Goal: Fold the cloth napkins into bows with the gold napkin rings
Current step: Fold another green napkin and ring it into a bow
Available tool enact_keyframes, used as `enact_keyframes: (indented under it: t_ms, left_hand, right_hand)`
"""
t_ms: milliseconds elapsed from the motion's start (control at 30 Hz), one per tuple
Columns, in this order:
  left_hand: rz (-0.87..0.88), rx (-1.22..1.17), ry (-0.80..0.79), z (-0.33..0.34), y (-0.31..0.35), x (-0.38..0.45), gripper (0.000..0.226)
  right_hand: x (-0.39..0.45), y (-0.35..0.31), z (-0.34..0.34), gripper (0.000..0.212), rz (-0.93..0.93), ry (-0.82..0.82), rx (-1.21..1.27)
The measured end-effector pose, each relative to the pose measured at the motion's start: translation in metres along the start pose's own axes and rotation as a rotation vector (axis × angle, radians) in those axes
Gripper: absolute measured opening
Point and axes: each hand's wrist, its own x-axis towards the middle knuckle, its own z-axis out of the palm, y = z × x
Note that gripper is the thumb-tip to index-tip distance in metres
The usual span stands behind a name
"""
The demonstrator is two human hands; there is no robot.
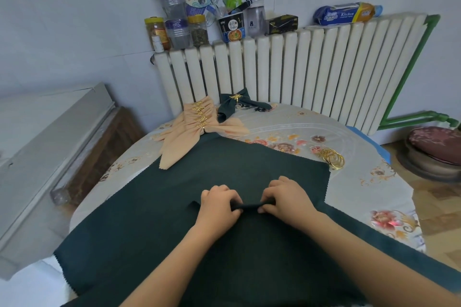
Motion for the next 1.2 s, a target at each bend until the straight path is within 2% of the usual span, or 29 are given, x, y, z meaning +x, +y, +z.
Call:
enact_keyframes:
  t_ms: [133,200,300,400,467,533,567,634,700,834,900,1000,1134,1200]
  left_hand:
    - [-0.092,-0.177,-0.130,-0.004,-0.007,-0.011,0.003]
    - [-0.150,-0.257,-0.166,-0.005,-0.009,-0.013,0.013]
    - [-0.210,-0.303,-0.098,-0.001,-0.006,-0.013,0.020]
    - [-0.228,-0.275,-0.017,0.003,-0.001,-0.013,0.015]
    - [-0.230,-0.202,0.005,0.005,-0.002,-0.010,0.018]
    - [-0.240,-0.180,-0.016,0.005,-0.004,-0.007,0.033]
    - [-0.244,-0.188,-0.030,0.004,-0.005,-0.006,0.037]
    - [-0.218,-0.169,-0.053,0.000,-0.001,-0.003,0.029]
    - [-0.138,-0.087,-0.032,-0.004,0.005,-0.005,0.016]
    - [0.019,-0.035,0.153,0.002,0.005,-0.022,0.014]
    - [0.058,-0.062,0.192,0.006,0.003,-0.033,0.015]
    - [0.036,-0.138,0.120,0.006,0.003,-0.046,0.016]
    - [-0.097,-0.249,-0.047,0.003,0.002,-0.059,0.015]
    - [-0.160,-0.354,-0.102,0.000,0.001,-0.062,0.011]
  right_hand:
    - [-0.011,0.007,0.002,0.029,0.034,-0.082,0.104]
    - [-0.014,0.006,0.002,0.033,0.101,-0.098,0.163]
    - [-0.013,0.005,0.004,0.028,0.224,-0.080,0.271]
    - [-0.012,0.000,0.010,0.018,0.262,-0.007,0.205]
    - [-0.012,0.000,0.014,0.031,0.267,0.052,0.127]
    - [-0.012,0.001,0.015,0.049,0.275,0.038,0.107]
    - [-0.011,0.002,0.015,0.050,0.270,0.022,0.094]
    - [-0.010,0.000,0.014,0.039,0.245,0.019,0.055]
    - [-0.013,-0.004,0.014,0.028,0.188,0.086,0.014]
    - [-0.029,-0.007,0.018,0.013,0.088,0.245,0.047]
    - [-0.038,-0.005,0.017,0.012,0.050,0.244,0.082]
    - [-0.050,-0.005,0.011,0.018,0.027,0.147,0.109]
    - [-0.062,-0.003,0.008,0.025,0.043,-0.003,0.128]
    - [-0.064,-0.002,0.008,0.025,0.085,-0.023,0.180]
